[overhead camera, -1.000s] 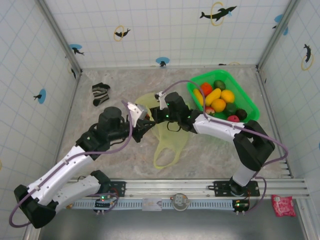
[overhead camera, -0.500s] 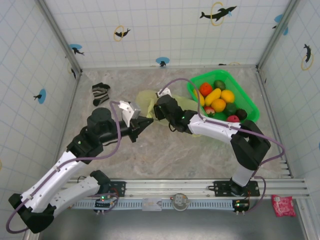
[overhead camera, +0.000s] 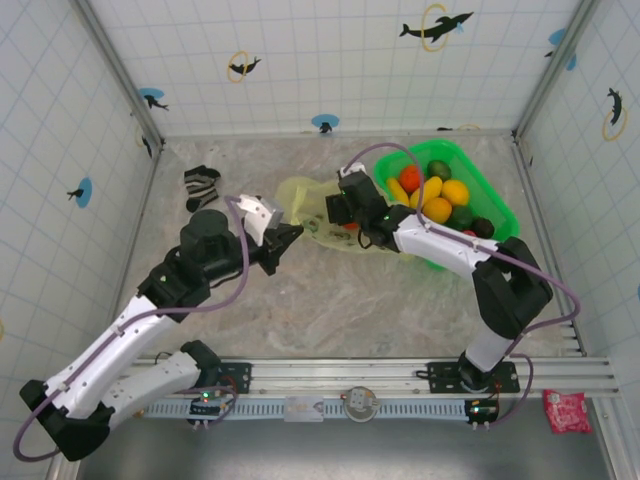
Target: Place the fake fruits into the plastic bag and tie a complex knot
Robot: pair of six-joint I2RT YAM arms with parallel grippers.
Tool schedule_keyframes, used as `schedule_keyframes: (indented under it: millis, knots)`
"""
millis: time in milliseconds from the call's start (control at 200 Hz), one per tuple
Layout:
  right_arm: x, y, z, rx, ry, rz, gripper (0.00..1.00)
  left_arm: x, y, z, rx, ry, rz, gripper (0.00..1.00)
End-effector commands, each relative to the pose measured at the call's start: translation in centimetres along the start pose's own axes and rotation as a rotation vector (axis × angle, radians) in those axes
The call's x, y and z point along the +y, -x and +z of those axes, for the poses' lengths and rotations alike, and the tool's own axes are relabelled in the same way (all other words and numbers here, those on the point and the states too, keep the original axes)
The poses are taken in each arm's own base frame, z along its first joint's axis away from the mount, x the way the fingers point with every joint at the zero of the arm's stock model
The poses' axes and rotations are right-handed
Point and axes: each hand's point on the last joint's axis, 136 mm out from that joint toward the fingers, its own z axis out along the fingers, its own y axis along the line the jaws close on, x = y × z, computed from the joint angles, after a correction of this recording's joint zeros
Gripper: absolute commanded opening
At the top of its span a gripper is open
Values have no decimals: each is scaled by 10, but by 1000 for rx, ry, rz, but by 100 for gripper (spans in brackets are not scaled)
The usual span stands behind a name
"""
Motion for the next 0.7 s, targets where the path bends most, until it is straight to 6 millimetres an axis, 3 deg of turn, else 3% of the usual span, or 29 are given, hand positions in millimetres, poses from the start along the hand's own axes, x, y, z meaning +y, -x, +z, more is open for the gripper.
schedule_keyframes:
  millis: [0, 125, 325, 510, 696]
  knots:
    - [1, 7, -15, -10, 76, 54, 82, 6, -5, 7, 23, 22, 5, 0]
    - [-3, 8, -17, -10, 126, 98, 79, 2, -27, 23, 92, -32, -49, 0]
    - [-14, 0, -2, 86, 72, 92, 74, -32, -70, 43, 225, -291, -129, 0]
    - [11, 7, -6, 99, 195, 95, 74, -38, -101, 51, 319, -354, -186, 0]
    - [30, 22, -28, 83, 330, 179, 75, -32, -100, 54, 288, -316, -216, 0]
